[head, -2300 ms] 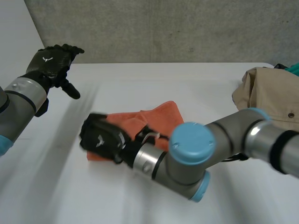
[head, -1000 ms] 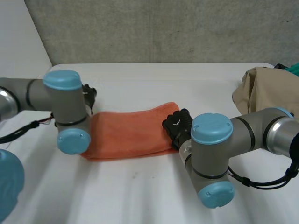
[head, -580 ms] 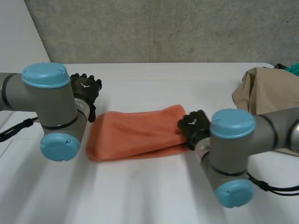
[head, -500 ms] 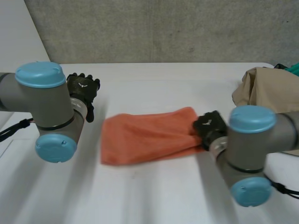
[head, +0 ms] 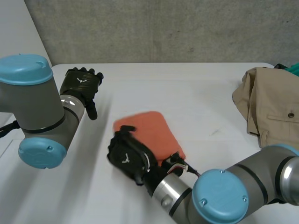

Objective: Fold the laundry.

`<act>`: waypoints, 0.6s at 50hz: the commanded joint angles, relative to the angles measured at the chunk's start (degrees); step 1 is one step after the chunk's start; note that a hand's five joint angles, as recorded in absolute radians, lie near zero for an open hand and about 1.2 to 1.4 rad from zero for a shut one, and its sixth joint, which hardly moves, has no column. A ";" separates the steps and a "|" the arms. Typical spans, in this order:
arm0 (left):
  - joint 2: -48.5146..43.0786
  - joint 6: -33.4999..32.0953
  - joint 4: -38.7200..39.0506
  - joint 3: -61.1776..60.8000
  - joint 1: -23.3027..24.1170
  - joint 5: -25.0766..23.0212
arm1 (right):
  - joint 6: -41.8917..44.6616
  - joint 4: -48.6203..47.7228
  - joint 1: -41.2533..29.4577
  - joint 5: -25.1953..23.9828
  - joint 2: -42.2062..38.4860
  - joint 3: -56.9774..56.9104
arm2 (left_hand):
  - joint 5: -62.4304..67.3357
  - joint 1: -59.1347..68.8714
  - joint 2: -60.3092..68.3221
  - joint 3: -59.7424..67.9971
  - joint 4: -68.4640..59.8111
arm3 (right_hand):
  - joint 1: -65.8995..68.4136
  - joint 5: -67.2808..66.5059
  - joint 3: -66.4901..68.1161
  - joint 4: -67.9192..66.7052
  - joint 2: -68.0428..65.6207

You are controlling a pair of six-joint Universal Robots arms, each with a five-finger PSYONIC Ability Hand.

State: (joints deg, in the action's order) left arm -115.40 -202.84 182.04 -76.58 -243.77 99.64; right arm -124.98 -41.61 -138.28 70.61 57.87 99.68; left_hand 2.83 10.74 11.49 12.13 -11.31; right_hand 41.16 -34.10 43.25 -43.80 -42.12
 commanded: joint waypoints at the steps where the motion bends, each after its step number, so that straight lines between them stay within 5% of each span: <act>1: -0.09 1.04 -0.28 1.16 0.75 -0.14 | -10.17 2.40 4.94 4.96 4.17 -1.42 | -2.83 -0.74 -1.49 -2.13 1.31 | -31.16 34.10 -33.25 33.80 32.12; 6: -0.01 1.65 -0.98 3.97 3.91 0.03 | -30.08 17.02 9.15 12.79 9.26 -5.53 | -2.83 -0.74 -1.49 -2.13 1.31 | -31.16 34.10 -33.25 33.80 32.12; 12: -0.61 4.46 -3.26 7.22 9.53 -0.49 | -46.64 37.34 13.90 8.59 7.71 -16.24 | -2.83 -0.74 -1.49 -2.13 1.31 | -31.16 34.10 -33.25 33.80 32.12; 20: -7.02 10.25 -10.81 10.92 16.04 -0.15 | -47.20 56.87 15.31 4.63 -2.74 -33.73 | -2.83 -0.74 -1.49 -2.13 1.31 | -31.16 34.10 -33.25 33.80 32.12; 30: -17.74 13.35 -16.19 12.50 15.44 6.00 | -43.87 64.63 14.70 6.20 -12.95 -44.13 | -2.83 -0.74 -1.49 -2.13 1.31 | -31.16 34.10 -33.25 33.80 32.12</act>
State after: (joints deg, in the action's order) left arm -127.74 -189.93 167.45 -64.42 -227.26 101.82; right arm -171.61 21.92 -123.07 75.52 48.88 58.47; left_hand 2.83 10.74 11.49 12.13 -11.31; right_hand 12.48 -2.39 11.85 -12.23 -11.80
